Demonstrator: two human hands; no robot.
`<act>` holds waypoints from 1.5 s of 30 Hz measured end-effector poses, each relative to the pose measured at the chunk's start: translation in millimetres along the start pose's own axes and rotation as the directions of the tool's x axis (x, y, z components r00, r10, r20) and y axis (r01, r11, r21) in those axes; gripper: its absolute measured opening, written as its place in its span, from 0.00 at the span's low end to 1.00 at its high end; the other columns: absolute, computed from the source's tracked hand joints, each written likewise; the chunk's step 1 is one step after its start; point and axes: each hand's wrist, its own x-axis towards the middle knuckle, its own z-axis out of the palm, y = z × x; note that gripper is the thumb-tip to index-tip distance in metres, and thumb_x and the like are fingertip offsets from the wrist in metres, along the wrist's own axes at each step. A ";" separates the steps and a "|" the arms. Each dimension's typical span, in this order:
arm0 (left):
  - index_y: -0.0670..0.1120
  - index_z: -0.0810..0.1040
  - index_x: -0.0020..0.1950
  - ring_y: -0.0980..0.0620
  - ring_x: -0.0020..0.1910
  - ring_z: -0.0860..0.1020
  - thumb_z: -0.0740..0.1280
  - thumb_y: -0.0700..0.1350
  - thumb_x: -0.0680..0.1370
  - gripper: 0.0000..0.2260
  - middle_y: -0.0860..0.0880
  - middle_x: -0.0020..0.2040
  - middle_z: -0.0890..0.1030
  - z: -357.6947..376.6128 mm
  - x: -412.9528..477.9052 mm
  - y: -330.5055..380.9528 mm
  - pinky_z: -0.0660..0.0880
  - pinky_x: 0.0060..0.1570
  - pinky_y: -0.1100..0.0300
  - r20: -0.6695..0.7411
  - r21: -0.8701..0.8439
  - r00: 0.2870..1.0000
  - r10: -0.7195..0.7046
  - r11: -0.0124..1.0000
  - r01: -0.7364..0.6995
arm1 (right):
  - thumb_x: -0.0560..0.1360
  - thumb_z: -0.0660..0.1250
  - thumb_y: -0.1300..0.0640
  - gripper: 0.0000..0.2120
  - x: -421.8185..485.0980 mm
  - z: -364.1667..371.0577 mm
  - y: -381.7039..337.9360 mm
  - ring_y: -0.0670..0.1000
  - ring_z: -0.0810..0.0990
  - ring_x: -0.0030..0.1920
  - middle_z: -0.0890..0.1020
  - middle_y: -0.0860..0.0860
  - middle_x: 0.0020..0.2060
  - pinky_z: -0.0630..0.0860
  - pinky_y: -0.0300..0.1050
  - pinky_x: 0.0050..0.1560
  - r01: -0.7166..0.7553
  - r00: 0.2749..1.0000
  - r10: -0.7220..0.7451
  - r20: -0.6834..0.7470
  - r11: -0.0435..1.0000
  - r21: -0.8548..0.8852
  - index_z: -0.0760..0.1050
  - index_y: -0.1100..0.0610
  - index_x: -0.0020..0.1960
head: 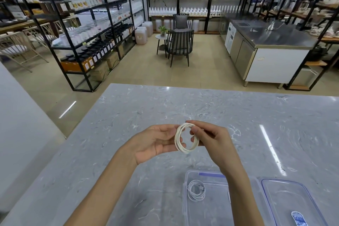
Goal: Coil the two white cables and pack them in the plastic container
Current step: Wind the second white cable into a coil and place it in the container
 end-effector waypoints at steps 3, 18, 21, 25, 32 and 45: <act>0.35 0.81 0.57 0.44 0.49 0.84 0.67 0.33 0.77 0.10 0.40 0.50 0.85 2.1 0.9 -2.9 0.82 0.47 0.54 -0.155 0.105 0.984 0.083 0.992 -0.067 | 0.76 0.68 0.61 0.10 -0.3 -0.2 3.2 0.43 0.80 0.33 0.85 0.44 0.36 0.80 0.37 0.38 -0.033 0.999 0.034 -0.024 0.999 0.016 0.85 0.49 0.51; 0.43 0.75 0.52 0.44 0.45 0.83 0.58 0.36 0.82 0.07 0.38 0.55 0.76 42.0 5.6 -35.4 0.80 0.39 0.65 -0.436 0.605 0.746 0.503 0.778 -0.171 | 0.75 0.69 0.59 0.10 -0.9 8.9 7.8 0.46 0.79 0.29 0.85 0.52 0.34 0.77 0.37 0.34 -0.056 0.968 0.071 -0.242 0.996 0.066 0.85 0.45 0.46; 0.45 0.73 0.53 0.48 0.41 0.83 0.57 0.37 0.82 0.06 0.38 0.54 0.76 50.3 2.6 -43.7 0.80 0.42 0.61 -0.409 0.633 0.746 0.526 0.752 -0.183 | 0.74 0.70 0.58 0.10 -0.8 12.6 9.6 0.44 0.77 0.29 0.83 0.45 0.31 0.74 0.34 0.33 -0.040 0.946 0.066 -0.317 0.995 0.088 0.85 0.44 0.45; 0.48 0.70 0.51 0.58 0.34 0.78 0.57 0.37 0.82 0.07 0.43 0.50 0.75 62.2 -0.5 -49.1 0.80 0.43 0.59 -0.383 0.665 0.738 0.556 0.720 -0.198 | 0.74 0.70 0.59 0.10 -1.9 25.0 12.3 0.40 0.81 0.41 0.86 0.40 0.39 0.76 0.35 0.44 0.015 0.879 0.032 -0.475 0.995 0.094 0.85 0.44 0.44; 0.53 0.68 0.54 0.61 0.29 0.76 0.58 0.56 0.81 0.08 0.52 0.40 0.76 74.9 3.3 -37.8 0.75 0.32 0.65 -0.321 0.633 0.804 0.501 0.745 -0.212 | 0.75 0.69 0.65 0.09 -6.0 42.3 12.3 0.40 0.80 0.50 0.84 0.47 0.46 0.73 0.28 0.46 0.212 0.709 -0.296 -0.640 0.955 -0.207 0.83 0.52 0.49; 0.46 0.76 0.45 0.56 0.42 0.75 0.55 0.45 0.83 0.13 0.53 0.42 0.77 53.0 -2.3 -27.0 0.68 0.41 0.70 -0.005 0.938 0.633 0.774 0.222 -0.264 | 0.76 0.68 0.62 0.10 -13.9 -2.9 -11.8 0.51 0.87 0.38 0.87 0.50 0.39 0.82 0.40 0.33 0.157 0.938 -0.125 -0.323 0.985 0.075 0.85 0.50 0.45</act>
